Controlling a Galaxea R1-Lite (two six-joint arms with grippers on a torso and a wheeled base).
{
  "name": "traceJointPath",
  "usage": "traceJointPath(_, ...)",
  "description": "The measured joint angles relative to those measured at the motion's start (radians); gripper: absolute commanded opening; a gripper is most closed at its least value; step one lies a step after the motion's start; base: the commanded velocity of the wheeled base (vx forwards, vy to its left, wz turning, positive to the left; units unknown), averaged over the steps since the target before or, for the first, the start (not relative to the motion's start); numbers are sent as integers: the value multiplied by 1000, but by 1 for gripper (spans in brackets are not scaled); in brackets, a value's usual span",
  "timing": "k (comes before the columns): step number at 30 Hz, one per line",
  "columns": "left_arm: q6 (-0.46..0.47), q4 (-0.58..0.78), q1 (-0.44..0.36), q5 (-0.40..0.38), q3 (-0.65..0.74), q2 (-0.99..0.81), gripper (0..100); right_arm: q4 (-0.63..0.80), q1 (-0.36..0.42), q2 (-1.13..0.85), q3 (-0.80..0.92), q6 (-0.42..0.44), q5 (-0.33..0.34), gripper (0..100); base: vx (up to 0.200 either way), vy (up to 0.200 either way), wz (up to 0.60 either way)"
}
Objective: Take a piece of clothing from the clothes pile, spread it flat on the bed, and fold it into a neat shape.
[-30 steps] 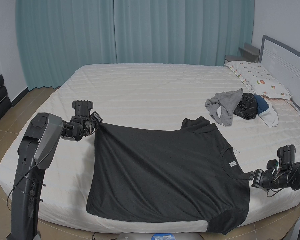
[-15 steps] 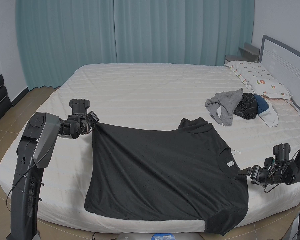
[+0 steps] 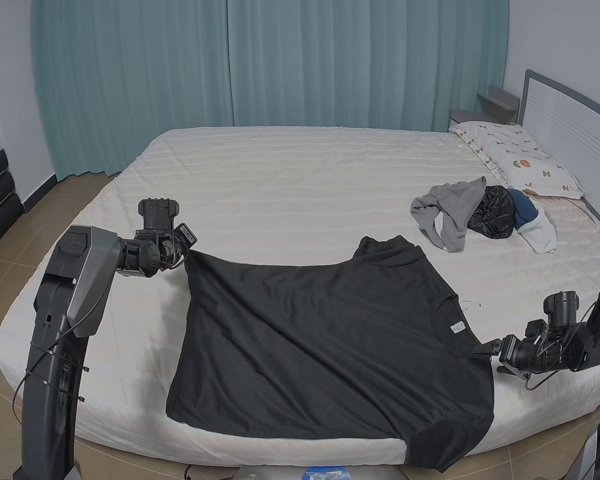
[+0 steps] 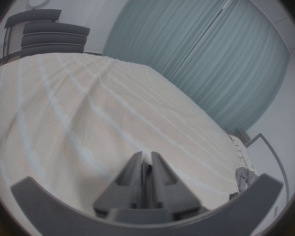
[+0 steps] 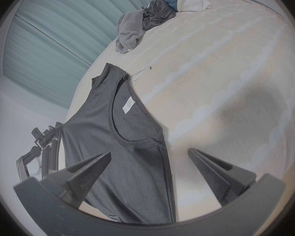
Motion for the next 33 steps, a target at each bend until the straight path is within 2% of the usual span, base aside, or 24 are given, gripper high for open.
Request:
traceJointPath(8, -4, 81, 22, -2, 51, -29, 100, -1, 1, -24, 24, 36, 24, 100, 0, 0, 0)
traceJointPath(13, -4, 90, 41, -17, 174, -111, 100, -9, 0, -51, 57, 37, 46, 100, 0, 0, 0)
traceJointPath(22, -9, 40, 61, -111, 585, -347, 100, -67, 1, -111, 144, 44, 91, 100, 0, 0, 0)
traceJointPath(33, -58, -147, 21, -157, 1130, -603, 100, -185, 5, -144, 243, 58, 109, 100, -200, 0, 0)
